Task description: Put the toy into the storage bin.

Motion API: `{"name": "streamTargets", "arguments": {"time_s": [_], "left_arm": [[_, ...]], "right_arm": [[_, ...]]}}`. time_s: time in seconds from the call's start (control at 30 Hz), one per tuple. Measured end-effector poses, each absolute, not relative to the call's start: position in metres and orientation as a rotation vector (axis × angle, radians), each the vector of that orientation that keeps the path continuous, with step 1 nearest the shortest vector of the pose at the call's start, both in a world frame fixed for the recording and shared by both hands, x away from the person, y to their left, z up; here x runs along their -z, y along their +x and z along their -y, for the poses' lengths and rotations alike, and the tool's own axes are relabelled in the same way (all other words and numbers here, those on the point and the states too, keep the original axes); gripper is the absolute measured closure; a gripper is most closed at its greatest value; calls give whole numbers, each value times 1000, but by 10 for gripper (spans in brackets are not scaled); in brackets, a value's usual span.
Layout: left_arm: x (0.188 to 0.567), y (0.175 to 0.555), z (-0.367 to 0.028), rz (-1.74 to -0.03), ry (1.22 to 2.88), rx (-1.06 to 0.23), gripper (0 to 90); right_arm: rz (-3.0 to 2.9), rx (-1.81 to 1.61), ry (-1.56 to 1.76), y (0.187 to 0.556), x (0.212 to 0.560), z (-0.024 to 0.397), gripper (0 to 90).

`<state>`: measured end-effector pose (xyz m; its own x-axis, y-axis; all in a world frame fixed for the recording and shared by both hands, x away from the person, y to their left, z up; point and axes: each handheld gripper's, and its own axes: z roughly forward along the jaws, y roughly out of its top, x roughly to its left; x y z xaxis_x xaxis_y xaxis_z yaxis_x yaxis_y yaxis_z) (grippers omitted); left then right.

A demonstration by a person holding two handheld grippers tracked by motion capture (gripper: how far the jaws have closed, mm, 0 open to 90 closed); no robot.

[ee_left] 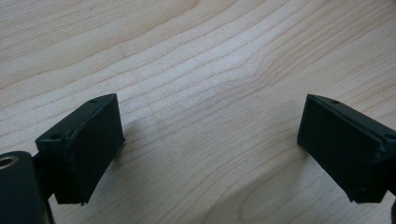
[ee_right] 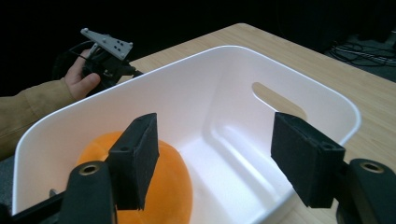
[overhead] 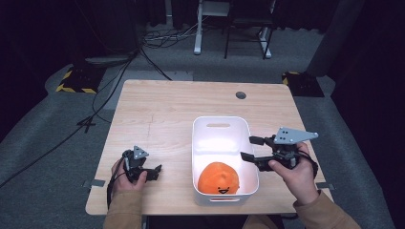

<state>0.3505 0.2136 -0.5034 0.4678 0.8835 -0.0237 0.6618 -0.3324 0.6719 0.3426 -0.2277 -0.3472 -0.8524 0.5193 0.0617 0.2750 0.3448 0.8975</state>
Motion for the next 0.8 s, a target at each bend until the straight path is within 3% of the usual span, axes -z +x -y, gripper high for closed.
{"name": "streamTargets", "arguments": {"time_s": [0.8], "left_arm": [[504,350,-213,-1280,2097,-465,72]], "right_arm": [[-2303,-1362,921,369,356,295,268]]}}
